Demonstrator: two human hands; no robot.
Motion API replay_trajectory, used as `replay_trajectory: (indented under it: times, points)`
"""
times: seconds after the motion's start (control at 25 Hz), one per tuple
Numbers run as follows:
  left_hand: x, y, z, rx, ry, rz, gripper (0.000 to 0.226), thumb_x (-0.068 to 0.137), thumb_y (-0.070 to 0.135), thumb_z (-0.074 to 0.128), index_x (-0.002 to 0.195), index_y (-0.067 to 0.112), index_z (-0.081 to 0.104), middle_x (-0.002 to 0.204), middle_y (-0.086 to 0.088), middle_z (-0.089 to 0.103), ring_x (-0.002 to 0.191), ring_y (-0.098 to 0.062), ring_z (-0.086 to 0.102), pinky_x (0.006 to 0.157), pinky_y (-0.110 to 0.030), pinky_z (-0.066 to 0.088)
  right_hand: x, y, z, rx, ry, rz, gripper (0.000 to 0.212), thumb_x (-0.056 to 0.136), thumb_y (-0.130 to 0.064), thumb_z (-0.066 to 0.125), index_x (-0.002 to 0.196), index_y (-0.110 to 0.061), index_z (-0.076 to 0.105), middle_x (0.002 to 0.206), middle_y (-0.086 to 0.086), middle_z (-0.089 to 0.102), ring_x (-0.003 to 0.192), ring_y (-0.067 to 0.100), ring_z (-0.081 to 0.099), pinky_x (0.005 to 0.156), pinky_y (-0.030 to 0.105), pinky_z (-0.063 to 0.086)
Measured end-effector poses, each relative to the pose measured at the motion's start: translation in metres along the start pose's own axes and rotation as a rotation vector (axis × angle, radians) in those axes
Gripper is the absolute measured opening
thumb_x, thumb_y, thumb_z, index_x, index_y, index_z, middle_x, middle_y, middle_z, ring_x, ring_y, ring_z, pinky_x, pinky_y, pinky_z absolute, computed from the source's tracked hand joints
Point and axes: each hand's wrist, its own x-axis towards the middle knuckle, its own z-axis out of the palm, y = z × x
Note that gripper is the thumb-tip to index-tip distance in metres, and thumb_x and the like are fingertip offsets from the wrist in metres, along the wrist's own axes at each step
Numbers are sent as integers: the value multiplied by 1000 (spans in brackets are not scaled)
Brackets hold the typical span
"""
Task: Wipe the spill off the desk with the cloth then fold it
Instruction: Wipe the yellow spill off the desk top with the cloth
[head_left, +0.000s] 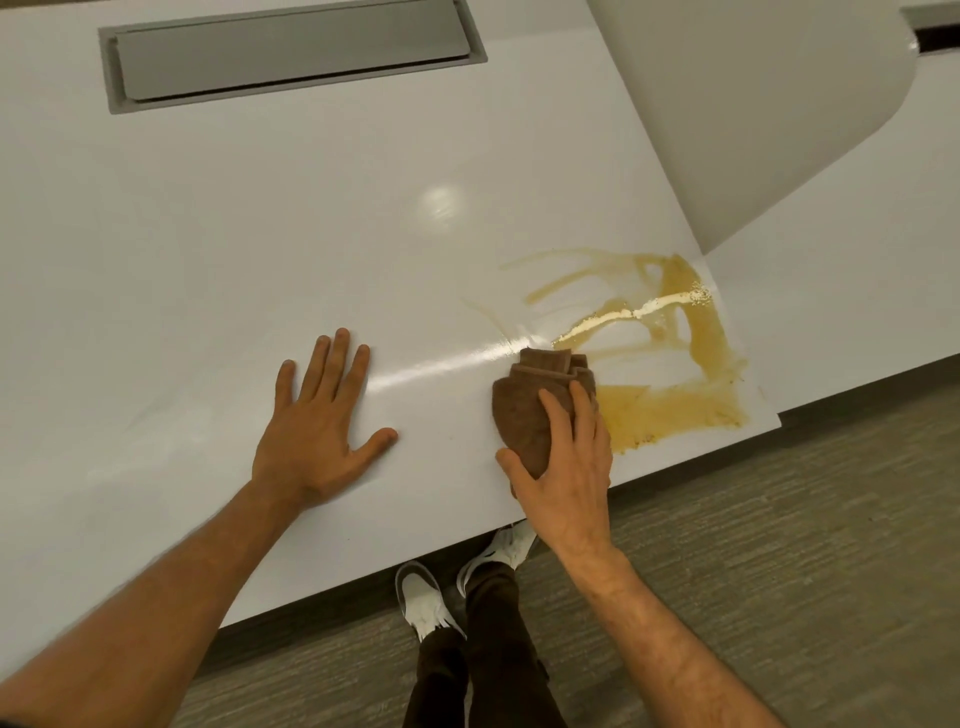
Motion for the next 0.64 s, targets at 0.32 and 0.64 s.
replay_trajectory:
  times: [0.32,0.64]
  points:
    - [1,0,1,26,-4,-3,95,96,79,25,168,24,-4,177,-1,-13,163,-23,-9,128,-55,1,21,-7,24,-203,118,-37,87,89,-62,49,161,-23,21,164,14,26,148,43,29,121,58,30]
    - [2,2,-4,23,-45,-21,96,95,79,23,168,22,-3,176,-2,-13,163,-24,-9,129,-60,6,90,-31,21,-106,45,-178,95,82,-61,65,160,-22,26,165,12,29,152,36,25,126,50,18]
